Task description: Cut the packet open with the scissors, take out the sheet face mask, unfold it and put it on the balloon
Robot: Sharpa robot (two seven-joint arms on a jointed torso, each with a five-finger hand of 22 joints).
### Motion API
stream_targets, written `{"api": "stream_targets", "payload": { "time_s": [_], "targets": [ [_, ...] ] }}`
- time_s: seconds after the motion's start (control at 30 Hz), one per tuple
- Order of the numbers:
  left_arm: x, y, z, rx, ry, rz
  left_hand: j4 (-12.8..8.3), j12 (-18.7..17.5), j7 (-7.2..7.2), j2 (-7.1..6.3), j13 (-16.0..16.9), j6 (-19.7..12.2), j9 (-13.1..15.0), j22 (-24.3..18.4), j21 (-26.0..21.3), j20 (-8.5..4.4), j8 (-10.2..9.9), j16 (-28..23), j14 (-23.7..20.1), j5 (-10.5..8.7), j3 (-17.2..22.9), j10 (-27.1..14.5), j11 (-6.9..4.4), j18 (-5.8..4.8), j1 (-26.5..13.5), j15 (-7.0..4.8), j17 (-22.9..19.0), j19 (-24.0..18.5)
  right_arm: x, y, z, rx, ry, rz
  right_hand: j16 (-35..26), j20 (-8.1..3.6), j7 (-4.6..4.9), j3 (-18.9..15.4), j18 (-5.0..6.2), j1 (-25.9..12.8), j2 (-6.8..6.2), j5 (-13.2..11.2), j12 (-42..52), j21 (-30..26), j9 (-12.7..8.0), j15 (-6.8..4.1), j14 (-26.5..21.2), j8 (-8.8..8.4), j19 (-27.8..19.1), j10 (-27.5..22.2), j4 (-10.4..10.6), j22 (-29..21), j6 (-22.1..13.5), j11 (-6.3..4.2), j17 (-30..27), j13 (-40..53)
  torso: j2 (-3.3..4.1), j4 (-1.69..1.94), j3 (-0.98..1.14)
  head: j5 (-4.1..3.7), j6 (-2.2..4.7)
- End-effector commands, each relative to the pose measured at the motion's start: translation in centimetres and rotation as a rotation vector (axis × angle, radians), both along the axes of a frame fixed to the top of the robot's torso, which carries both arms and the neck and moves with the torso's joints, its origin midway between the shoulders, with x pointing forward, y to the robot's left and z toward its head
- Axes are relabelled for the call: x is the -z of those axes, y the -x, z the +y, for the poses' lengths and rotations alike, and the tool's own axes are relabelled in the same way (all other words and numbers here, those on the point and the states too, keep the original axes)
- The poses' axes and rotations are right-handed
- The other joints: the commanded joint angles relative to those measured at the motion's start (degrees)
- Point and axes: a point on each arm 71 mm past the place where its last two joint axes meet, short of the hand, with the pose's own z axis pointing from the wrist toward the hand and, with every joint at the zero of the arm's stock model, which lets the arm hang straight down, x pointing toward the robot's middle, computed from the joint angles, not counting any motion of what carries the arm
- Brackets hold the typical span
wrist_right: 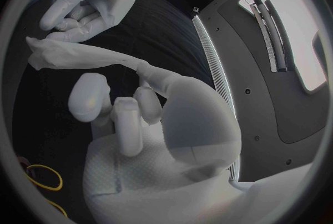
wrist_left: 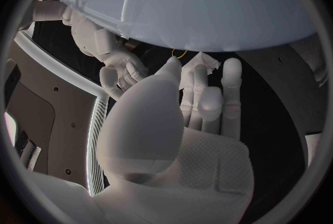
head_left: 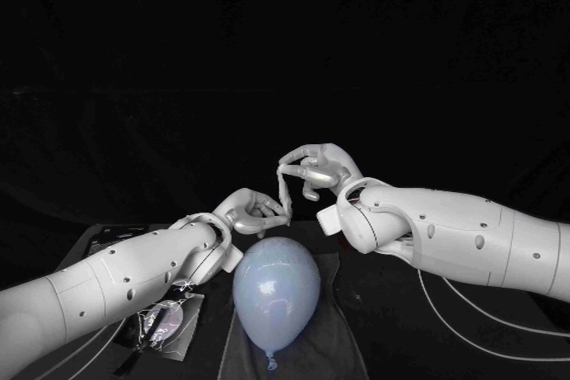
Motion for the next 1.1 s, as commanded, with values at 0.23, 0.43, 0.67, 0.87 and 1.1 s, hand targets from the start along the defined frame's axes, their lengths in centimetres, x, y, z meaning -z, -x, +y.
{"api": "stream_targets", "payload": {
  "time_s": [0.23, 0.43, 0.67, 0.87, 1.1],
  "targets": [
    [-0.19, -0.12, -0.05, -0.035, 0.001, -0.017, 1.1, 7.9, -1.14, 0.85, 4.7, 0.7, 0.8, 2.8, 4.1, -0.52, 2.1, 1.4, 2.7, 0.09, -2.8, -1.1, -0.91, -0.16, 1.3, -0.62, 5.5, 2.4, -0.10, -0.01, 0.37, -0.007, 0.001, -0.008, 0.2, 0.12, 0.05, 0.3, 0.89, -0.5, 0.17, 0.2, 0.2, -0.2, 0.1, -0.04, 4.6, 0.21, -0.2, 0.1, -0.1, 7.5, 0.5, 0.04, 9.3, 0.0, 0.00, -0.02, 0.00, 0.16, 0.07],
    [-0.22, -0.20, 0.07, -0.056, 0.000, -0.023, 1.3, 11.2, -1.43, 1.10, 6.6, 0.9, 1.2, 3.8, 5.8, -0.78, 3.4, 1.8, 3.8, 0.07, -4.7, -1.3, -1.21, -0.44, 0.5, -0.90, 7.7, 3.4, -0.09, -0.02, 0.49, -0.008, 0.002, -0.006, 0.2, 0.12, 0.05, 0.3, 0.89, -0.5, 0.17, 0.2, 0.2, -0.2, 0.1, -0.04, 4.6, 0.21, -0.2, 0.1, -0.1, 7.5, 0.5, 0.04, 9.3, 0.0, -0.02, -0.02, -0.01, 0.21, 0.12],
    [-0.25, -0.25, 0.10, -0.073, 0.000, -0.027, 1.3, 13.7, -1.59, 1.57, 8.0, 0.8, 1.5, 4.9, 7.5, -0.97, 4.3, 2.2, 5.0, 0.07, -6.4, -1.4, -1.39, -0.74, 0.0, -1.08, 10.0, 4.5, -0.09, 0.02, 0.70, -0.012, 0.002, -0.005, 0.2, 0.13, 0.06, 0.4, 0.88, -0.5, 0.19, 0.2, 0.3, -0.1, 0.1, -0.04, 4.6, 0.23, -0.2, 0.1, -0.1, 7.5, 0.5, 0.04, 9.3, 0.0, 0.01, -0.04, 0.00, 0.36, 0.15],
    [-0.28, -0.24, 0.03, -0.076, 0.001, -0.029, 0.9, 14.9, -1.97, 2.77, 8.6, 1.2, 1.7, 5.5, 8.6, -1.12, 5.0, 2.4, 5.8, 0.10, -6.5, -1.3, -1.73, -0.91, 1.4, -1.33, 11.4, 5.2, -0.08, 0.00, 0.80, -0.013, 0.003, -0.004, 0.2, 0.13, 0.06, 0.4, 0.87, -0.5, 0.19, 0.2, 0.3, -0.1, 0.1, -0.03, 4.6, 0.24, -0.2, 0.1, -0.1, 7.5, 0.5, 0.04, 9.3, 0.1, 0.03, 0.00, -0.01, 0.34, 0.06],
    [-0.35, -0.28, 0.06, -0.089, 0.010, -0.036, -0.2, 15.7, -2.41, 5.55, 9.1, 1.9, 1.2, 6.8, 10.6, -1.59, 5.0, 2.9, 7.6, 0.17, -3.5, -1.3, -2.30, -1.25, 6.6, -1.91, 14.9, 6.5, -0.08, 0.02, 0.88, -0.015, 0.003, -0.004, 0.2, 0.13, 0.06, 0.4, 0.87, -0.5, 0.19, 0.2, 0.3, -0.1, 0.1, -0.03, 4.6, 0.24, -0.2, 0.1, -0.1, 7.5, 0.5, 0.04, 9.3, 0.1, -0.01, -0.03, 0.04, 0.37, -0.07]
  ]
}}
